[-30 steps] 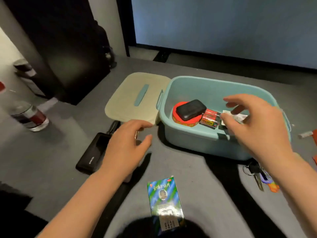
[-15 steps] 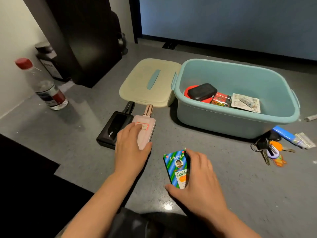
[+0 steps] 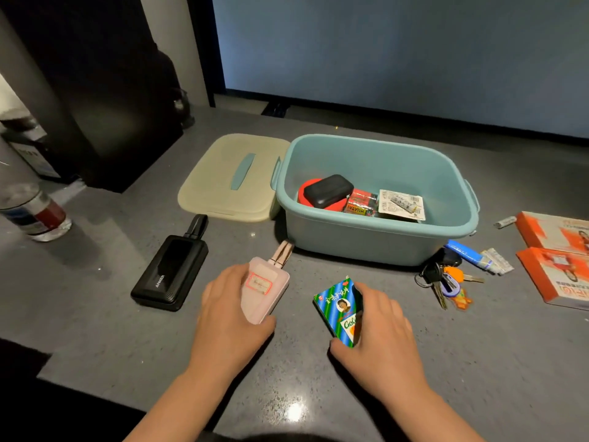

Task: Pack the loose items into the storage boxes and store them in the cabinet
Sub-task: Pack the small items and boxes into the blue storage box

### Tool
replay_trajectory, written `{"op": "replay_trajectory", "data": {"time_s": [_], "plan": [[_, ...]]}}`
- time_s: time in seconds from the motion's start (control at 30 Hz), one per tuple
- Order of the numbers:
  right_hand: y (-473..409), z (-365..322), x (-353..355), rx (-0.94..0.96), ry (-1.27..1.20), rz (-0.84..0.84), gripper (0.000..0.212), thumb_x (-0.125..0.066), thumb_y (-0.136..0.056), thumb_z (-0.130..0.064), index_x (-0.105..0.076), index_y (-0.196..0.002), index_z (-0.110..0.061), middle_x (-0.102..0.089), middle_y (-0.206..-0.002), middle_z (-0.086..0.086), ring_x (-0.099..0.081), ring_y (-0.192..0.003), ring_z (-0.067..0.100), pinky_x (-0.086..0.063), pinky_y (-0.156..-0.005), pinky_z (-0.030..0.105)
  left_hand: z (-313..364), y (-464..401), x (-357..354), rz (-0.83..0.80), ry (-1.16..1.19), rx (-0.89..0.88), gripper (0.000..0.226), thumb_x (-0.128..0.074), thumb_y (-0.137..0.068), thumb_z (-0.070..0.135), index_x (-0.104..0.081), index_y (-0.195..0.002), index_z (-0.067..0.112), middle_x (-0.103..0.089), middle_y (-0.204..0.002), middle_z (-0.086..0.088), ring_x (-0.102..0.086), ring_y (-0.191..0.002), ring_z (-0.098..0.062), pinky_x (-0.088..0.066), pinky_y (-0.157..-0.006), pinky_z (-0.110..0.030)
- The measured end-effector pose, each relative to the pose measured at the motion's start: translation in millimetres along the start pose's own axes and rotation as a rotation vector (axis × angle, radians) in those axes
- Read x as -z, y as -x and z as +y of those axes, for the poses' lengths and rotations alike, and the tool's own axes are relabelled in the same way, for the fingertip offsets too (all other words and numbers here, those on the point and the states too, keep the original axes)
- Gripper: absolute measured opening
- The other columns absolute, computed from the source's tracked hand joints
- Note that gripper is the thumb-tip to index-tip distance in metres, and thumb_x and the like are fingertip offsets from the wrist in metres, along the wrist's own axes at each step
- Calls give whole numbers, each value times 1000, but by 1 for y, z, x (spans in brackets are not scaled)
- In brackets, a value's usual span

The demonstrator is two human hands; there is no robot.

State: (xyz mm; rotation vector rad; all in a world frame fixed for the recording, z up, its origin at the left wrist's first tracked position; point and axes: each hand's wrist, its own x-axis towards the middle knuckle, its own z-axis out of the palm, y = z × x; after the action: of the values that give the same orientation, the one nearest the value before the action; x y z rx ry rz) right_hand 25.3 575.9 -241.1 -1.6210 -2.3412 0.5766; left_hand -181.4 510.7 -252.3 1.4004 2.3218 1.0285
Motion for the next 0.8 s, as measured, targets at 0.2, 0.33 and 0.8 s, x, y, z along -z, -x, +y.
{"op": "replay_trajectory", "data": {"time_s": [0.2,0.33,0.8], "plan": [[3,3,40,74,-129,73,78,-63,-59,-37,-30,-129,-45,-33,-107,-38,-31,-104,-4,-32,-83,20,4,-13,-2,-1,2,79,63,-82,-49,37,-56,-106,33,-47,-79,23,-47,-86,-11,-33,-60,-19],[-2,1,88,149,-158,177,77,-64,-56,-39,-25,-120,-60,-32,-115,-46,-32,-108,-12,-31,-80,6,15,-10,16,90,109,112,80,-86,-41,40,-55,-114,47,-52,-86,28,-48,-88,8,-36,-66,-16],[-107,16,151,170,-168,303,77,-75,-60,-30,-37,-126,-41,-44,-110,-25,-40,-103,5,-35,-69,18,113,-96,93,-135,2,-159,79,-81,-27,54,-61,-104,55,-59,-92,40,-52,-91,16,-40,-61,-10]]}}
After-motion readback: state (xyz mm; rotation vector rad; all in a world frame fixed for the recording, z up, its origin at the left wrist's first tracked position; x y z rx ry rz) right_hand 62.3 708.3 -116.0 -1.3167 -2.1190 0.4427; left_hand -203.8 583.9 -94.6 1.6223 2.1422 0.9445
